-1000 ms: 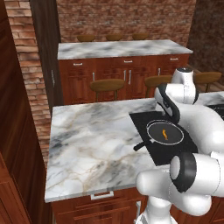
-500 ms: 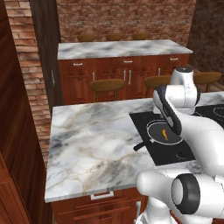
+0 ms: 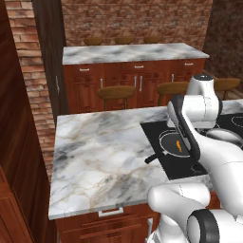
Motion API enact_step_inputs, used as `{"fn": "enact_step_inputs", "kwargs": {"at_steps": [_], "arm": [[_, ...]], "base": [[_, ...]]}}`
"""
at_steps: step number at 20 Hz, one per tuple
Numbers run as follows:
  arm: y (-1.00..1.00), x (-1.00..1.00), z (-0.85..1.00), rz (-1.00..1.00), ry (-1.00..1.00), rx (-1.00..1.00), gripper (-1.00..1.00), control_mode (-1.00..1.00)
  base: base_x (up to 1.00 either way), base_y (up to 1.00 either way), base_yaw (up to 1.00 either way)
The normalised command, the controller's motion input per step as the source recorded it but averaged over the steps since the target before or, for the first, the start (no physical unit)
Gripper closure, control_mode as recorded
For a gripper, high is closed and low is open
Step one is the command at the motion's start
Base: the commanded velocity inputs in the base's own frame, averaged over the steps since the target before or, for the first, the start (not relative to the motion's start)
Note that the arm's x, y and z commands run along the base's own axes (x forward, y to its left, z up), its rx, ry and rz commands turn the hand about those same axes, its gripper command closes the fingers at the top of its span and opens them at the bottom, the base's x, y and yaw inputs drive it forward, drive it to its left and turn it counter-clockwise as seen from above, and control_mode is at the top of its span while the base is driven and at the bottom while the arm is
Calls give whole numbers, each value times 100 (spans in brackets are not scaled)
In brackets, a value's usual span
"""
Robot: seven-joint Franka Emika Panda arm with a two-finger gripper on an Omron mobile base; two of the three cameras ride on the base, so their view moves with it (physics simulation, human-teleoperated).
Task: Place both pans onto different burners. Then place the bell pepper and the shrimp on different pans.
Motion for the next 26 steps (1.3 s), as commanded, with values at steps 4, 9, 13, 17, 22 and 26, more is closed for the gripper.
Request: {"fn": "enact_step_inputs", "kwargs": {"at_steps": [4,9,13,17,22,26], "arm": [[0,-27,0,0,0,0,-100,100],[0,0,0,0,0,0,-100,100],[0,0,0,0,0,0,-100,100],[0,0,0,0,0,0,-100,100],[0,0,0,0,0,0,-100,100],[0,0,0,0,0,0,-100,100]], "base": [[-27,-1,0],[-50,-66,0],[-27,-92,0],[-6,-97,0],[0,-94,0],[0,-81,0]]}}
